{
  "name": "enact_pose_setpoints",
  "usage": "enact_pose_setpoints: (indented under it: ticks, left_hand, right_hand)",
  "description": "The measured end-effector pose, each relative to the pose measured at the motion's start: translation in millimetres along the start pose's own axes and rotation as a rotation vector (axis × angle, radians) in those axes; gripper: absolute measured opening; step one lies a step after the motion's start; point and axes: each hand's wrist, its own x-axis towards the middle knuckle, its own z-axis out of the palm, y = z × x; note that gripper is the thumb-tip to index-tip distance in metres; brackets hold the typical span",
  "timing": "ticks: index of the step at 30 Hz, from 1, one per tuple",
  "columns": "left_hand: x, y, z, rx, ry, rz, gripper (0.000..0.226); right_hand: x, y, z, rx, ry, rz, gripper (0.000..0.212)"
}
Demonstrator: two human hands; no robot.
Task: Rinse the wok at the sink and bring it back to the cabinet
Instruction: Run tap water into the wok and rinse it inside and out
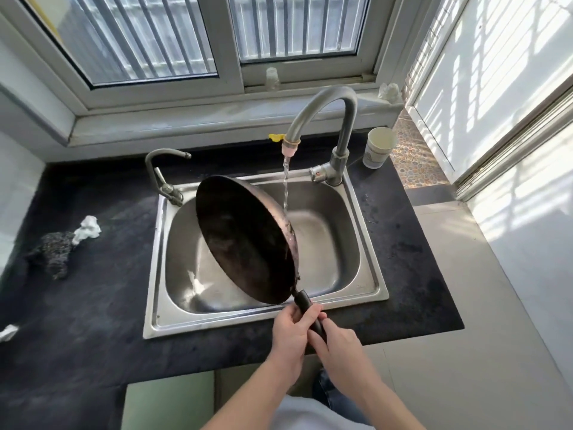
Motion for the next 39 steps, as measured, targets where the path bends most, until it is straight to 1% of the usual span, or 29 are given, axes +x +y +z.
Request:
enact_pose_setpoints:
  ticks: [2, 4, 7, 10, 15, 20, 26, 32, 36, 39]
  left_hand:
    - [-1.7, 2.7, -6.1, -0.021, 0.008, -0.019, 0.018]
    - [-2.6, 6.3, -10.9, -0.115, -0.035, -0.070, 0.019]
    - [-0.7, 11.4, -17.9, -0.197, -0.095, -0.123, 0.018]
    - [3.2, 9.2, -24.4, -0.157, -0.051, -0.144, 0.020]
    - [5.1, 6.7, -32.9, -0.106, 0.006, -0.166, 0.021]
    - [7.7, 6.7, -41.0, -0.106, 0.004, -0.211, 0.019]
    - [7.8, 10.7, -48.5, -0.020, -0.020, -0.304, 0.029]
    - [13.6, 16.7, -59.1, 0.032, -0.071, -0.305, 0.030]
    - [18.6, 16.0, -64.5, 0.096, -0.070, -0.307, 0.033]
    - [18.0, 14.5, -61.9, 0.101, -0.027, -0.283, 0.030]
  right_hand:
    - [0.2, -8.1, 4.5, 0.124, -0.038, 0.002, 0.026]
    - [0.5, -13.6, 7.4, 0.205, -0.050, 0.004, 0.022]
    - [1.6, -16.4, 6.9, 0.372, -0.116, 0.046, 0.029]
    - [4.2, -17.7, 11.7, 0.545, -0.178, 0.116, 0.034]
    - [6.4, -20.7, 17.9, 0.650, -0.280, 0.146, 0.032]
    - [4.7, -20.3, 22.3, 0.749, -0.298, 0.132, 0.034]
    - [7.5, -21.6, 37.8, 0.827, -0.241, 0.152, 0.039]
    - [14.4, -29.1, 47.3, 0.847, -0.221, 0.136, 0.042]
    - [16.4, -33.9, 51.9, 0.777, -0.193, 0.074, 0.049]
    - [20.2, -26.0, 46.8, 0.634, -0.226, 0.076, 0.050]
